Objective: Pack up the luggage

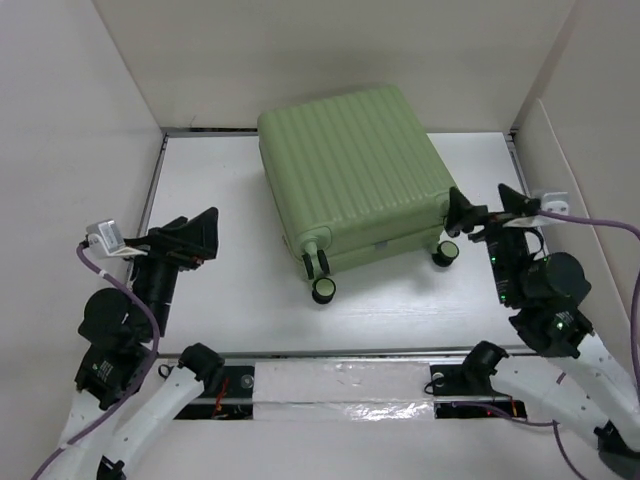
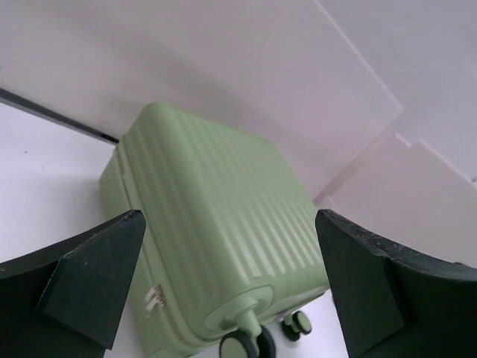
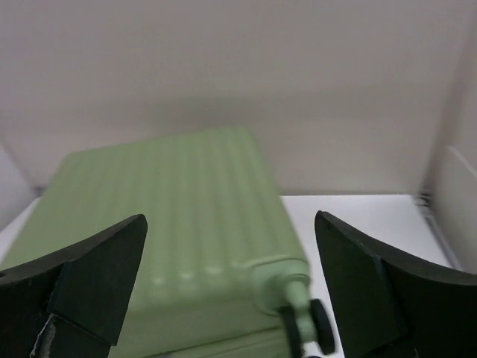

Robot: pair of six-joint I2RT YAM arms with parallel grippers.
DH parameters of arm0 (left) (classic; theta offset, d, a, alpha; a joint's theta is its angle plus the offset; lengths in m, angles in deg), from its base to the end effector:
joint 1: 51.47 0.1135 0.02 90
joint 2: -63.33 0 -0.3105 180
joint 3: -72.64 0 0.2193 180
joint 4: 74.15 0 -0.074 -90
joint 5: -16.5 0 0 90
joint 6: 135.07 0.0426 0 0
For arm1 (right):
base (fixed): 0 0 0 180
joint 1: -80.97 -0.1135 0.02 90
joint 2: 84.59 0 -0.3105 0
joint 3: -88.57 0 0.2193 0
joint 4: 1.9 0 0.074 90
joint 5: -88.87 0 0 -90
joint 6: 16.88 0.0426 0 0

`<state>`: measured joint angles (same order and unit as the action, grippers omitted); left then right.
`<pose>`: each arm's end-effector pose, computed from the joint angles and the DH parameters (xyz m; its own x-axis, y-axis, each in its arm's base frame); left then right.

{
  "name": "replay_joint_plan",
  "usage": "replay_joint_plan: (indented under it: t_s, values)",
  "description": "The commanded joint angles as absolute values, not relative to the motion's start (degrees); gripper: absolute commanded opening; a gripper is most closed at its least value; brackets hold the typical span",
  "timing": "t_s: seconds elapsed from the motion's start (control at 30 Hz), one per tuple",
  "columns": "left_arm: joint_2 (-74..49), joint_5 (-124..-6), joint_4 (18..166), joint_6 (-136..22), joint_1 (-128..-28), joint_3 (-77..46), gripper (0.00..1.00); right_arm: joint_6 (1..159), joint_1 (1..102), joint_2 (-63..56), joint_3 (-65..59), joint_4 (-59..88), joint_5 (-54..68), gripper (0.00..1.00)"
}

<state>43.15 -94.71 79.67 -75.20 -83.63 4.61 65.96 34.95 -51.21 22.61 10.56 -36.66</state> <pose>-0.0075 0.0229 0.4252 0.1642 -0.6560 -0.7367 0.3399 0.7387 -0.5820 0.0508 0.0170 0.4398 0.2628 0.1262 -0.9566 -0.1753 0.9812 0.0813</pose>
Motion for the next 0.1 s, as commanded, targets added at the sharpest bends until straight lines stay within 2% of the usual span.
replay_joint_plan:
  t_s: [0.0,0.07]
  values:
    - [40.7,-93.5,77.4,-71.3,-83.7,3.7,0.99,67.5,43.4,-50.9,24.8,17.9,-29.4,1.0]
    - [40.0,-93.4,78.2,-71.3,-83.7,4.6,0.99,69.1,49.6,-50.2,25.2,17.9,-20.8,1.0]
